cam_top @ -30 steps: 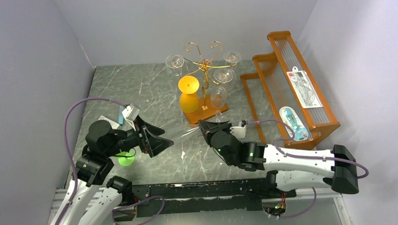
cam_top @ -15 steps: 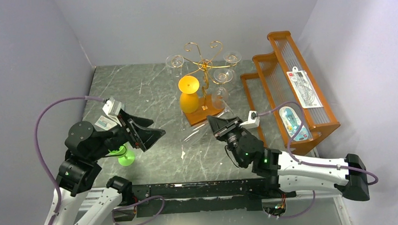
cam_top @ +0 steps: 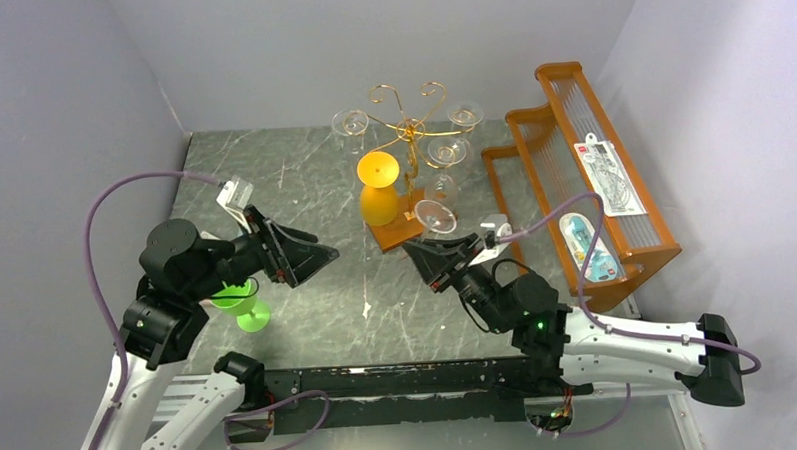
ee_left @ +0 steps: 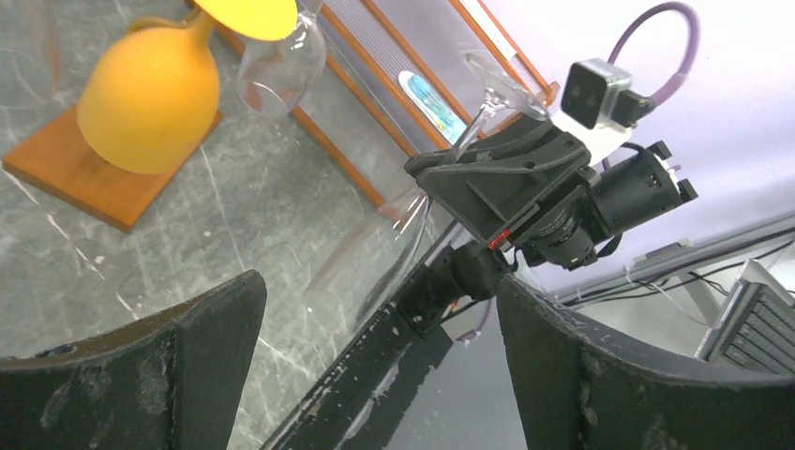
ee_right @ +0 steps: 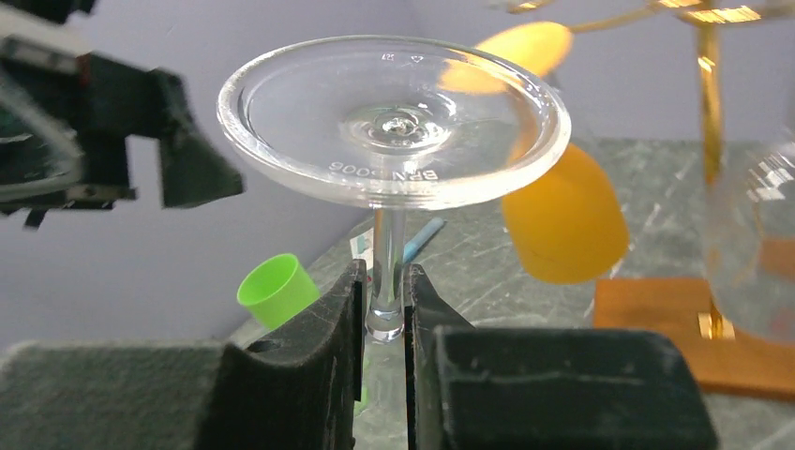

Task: Place the wine glass upside down on the wine glass rack

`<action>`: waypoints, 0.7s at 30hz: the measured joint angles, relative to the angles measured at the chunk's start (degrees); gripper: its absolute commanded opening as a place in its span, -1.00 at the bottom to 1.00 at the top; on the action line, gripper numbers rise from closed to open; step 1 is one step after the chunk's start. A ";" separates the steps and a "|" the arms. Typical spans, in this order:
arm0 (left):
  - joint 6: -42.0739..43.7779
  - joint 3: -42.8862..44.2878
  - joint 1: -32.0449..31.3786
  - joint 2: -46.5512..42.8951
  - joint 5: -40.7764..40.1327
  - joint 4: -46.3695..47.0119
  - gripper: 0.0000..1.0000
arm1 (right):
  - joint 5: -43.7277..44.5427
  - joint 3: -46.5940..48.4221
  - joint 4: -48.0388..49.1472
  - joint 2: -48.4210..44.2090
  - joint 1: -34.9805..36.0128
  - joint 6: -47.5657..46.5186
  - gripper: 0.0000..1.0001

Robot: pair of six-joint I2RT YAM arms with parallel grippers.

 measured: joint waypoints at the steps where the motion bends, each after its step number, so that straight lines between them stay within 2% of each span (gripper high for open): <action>1: -0.37 0.00 0.00 0.33 0.50 0.02 0.93 | -1.77 1.05 -0.35 0.59 0.00 -1.70 -1.00; 10: -6.08 0.31 0.00 0.72 4.37 2.86 0.93 | -18.21 9.94 -5.55 9.57 0.02 -14.05 -1.00; 15: -13.31 2.05 0.00 0.39 0.76 0.98 0.90 | -24.22 13.42 -9.20 15.26 0.02 -18.34 -1.00; 19: -21.49 0.31 0.00 -0.90 -0.11 1.62 0.52 | -26.86 16.48 -10.56 18.64 0.13 -21.42 -1.00; 21: -25.70 -2.64 0.00 -1.46 0.57 2.97 0.26 | -27.80 17.29 -10.75 19.39 0.20 -22.80 -1.00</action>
